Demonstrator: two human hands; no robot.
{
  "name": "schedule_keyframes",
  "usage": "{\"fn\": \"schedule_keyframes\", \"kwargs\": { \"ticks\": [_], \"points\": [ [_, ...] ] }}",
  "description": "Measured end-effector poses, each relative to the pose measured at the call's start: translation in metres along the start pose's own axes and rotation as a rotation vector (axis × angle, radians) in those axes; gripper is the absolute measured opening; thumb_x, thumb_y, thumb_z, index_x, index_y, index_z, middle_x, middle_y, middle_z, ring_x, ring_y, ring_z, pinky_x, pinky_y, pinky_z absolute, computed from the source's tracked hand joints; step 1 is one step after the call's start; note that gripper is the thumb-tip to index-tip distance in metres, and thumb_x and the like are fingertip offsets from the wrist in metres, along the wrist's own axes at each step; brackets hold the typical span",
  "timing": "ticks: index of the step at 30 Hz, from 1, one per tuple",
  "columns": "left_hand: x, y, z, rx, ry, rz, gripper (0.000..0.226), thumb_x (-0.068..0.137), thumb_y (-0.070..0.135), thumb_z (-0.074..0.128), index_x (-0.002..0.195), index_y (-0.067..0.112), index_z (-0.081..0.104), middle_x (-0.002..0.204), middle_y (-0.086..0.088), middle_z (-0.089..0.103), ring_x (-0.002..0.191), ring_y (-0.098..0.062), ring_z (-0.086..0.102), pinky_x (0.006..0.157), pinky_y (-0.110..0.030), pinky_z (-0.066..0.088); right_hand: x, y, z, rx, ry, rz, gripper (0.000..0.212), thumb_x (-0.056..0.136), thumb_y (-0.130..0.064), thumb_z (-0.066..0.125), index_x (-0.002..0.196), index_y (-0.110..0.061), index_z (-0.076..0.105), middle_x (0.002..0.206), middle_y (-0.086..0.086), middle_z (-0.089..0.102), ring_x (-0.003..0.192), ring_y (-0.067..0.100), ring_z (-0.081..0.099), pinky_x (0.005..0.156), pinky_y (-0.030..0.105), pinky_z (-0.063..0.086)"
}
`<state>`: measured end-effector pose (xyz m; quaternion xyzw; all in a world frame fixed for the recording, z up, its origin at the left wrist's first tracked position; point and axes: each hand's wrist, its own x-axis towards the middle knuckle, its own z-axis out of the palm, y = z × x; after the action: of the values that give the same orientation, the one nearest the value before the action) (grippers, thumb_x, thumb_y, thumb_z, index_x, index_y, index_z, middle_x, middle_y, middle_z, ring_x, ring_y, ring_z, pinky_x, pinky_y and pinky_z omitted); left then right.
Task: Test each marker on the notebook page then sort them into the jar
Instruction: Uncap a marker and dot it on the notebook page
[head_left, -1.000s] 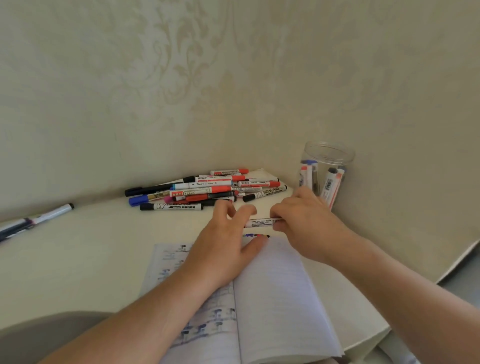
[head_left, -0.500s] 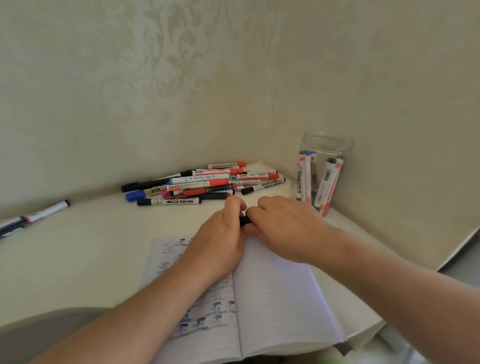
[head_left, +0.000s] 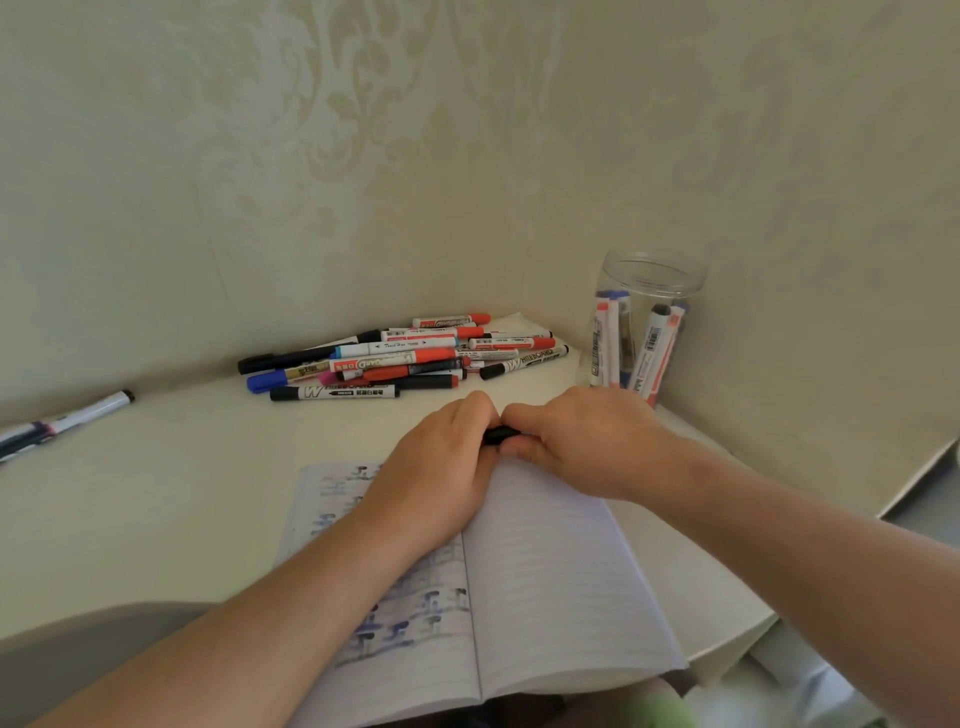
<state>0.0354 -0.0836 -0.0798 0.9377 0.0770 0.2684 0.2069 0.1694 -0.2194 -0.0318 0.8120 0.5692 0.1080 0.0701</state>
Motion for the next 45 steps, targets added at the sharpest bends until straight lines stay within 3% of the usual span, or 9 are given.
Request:
{"fn": "schedule_keyframes", "kwargs": {
  "ticks": [3,6,10,12,14,18,22,26,45],
  "points": [
    [0.000,0.002,0.000,0.016,0.001,-0.017,0.015,0.103,0.031,0.057,0.100,0.021,0.047,0.091,0.007,0.054,0.080,-0.012,0.051,0.068,-0.033,0.046,-0.008,0.006,-0.006,0.080,0.008,0.125,0.060,0.090,-0.086,0.025,0.113,-0.032,0.035,0.082,-0.007,0.054,0.081,0.023,0.061,0.064,0.038,0.047],
    [0.000,0.003,-0.001,0.029,0.012,-0.028,0.018,0.097,0.029,0.060,0.090,0.023,0.044,0.085,0.010,0.048,0.073,-0.008,0.047,0.060,-0.029,0.041,-0.025,0.026,-0.013,0.353,-0.044,0.277,0.035,0.101,-0.062,0.040,0.095,-0.028,0.035,0.082,-0.004,0.057,0.075,0.019,0.054,0.064,0.039,0.043],
    [0.000,0.003,-0.004,0.040,-0.098,0.019,0.019,0.088,0.020,0.055,0.082,0.026,0.038,0.076,0.009,0.045,0.068,-0.012,0.044,0.057,-0.033,0.030,-0.050,0.042,-0.018,1.443,0.069,0.399,0.038,0.098,-0.002,0.036,0.080,-0.020,0.064,0.087,0.009,0.070,0.077,0.024,0.055,0.064,0.038,0.047],
    [0.000,0.000,-0.002,0.044,-0.174,0.057,0.012,0.094,0.020,0.047,0.093,0.031,0.044,0.080,0.010,0.048,0.072,-0.013,0.046,0.062,-0.032,0.032,-0.055,0.046,-0.014,1.965,0.142,0.383,0.048,0.079,0.009,0.038,0.085,-0.019,0.077,0.096,0.015,0.073,0.082,0.025,0.061,0.062,0.032,0.052],
    [0.001,-0.001,-0.002,0.087,-0.258,0.073,0.031,0.101,0.023,0.040,0.121,0.043,0.053,0.090,0.012,0.051,0.082,-0.011,0.050,0.070,-0.030,0.038,-0.057,0.045,-0.007,2.132,0.198,0.342,0.045,0.082,0.007,0.050,0.094,-0.023,0.081,0.099,0.012,0.074,0.086,0.023,0.065,0.064,0.028,0.054],
    [0.010,0.005,-0.004,0.233,-0.445,0.062,0.044,0.103,0.039,0.037,0.141,0.058,0.048,0.092,0.016,0.042,0.097,-0.012,0.051,0.077,-0.029,0.032,-0.047,0.036,0.013,2.041,0.151,0.249,0.031,0.073,-0.031,0.093,0.095,-0.022,0.073,0.083,0.006,0.062,0.069,0.016,0.055,0.056,0.024,0.042],
    [0.017,0.013,-0.003,0.309,-0.568,0.053,0.050,0.099,0.063,0.038,0.149,0.063,0.031,0.095,0.013,0.041,0.099,-0.017,0.048,0.078,-0.032,0.036,-0.023,0.031,0.022,1.797,0.181,0.392,0.022,0.097,-0.028,0.063,0.082,-0.016,0.054,0.056,0.006,0.036,0.053,0.017,0.025,0.047,0.027,0.016],
    [0.014,0.013,0.000,0.292,-0.531,0.041,0.050,0.099,0.062,0.037,0.149,0.065,0.029,0.092,0.014,0.041,0.095,-0.017,0.045,0.074,-0.033,0.033,-0.013,0.027,0.030,1.524,0.231,0.376,0.022,0.092,-0.001,0.068,0.078,-0.014,0.057,0.056,-0.001,0.049,0.048,0.012,0.039,0.043,0.021,0.030],
    [0.011,0.013,0.004,0.255,-0.451,-0.037,0.051,0.095,0.064,0.038,0.145,0.068,0.031,0.087,0.015,0.041,0.089,-0.012,0.038,0.072,-0.032,0.028,-0.004,0.024,0.039,1.325,0.268,0.630,0.030,0.083,-0.003,0.068,0.064,-0.013,0.047,0.055,0.012,0.061,0.049,0.021,0.055,0.044,0.029,0.046]
  ]
}}
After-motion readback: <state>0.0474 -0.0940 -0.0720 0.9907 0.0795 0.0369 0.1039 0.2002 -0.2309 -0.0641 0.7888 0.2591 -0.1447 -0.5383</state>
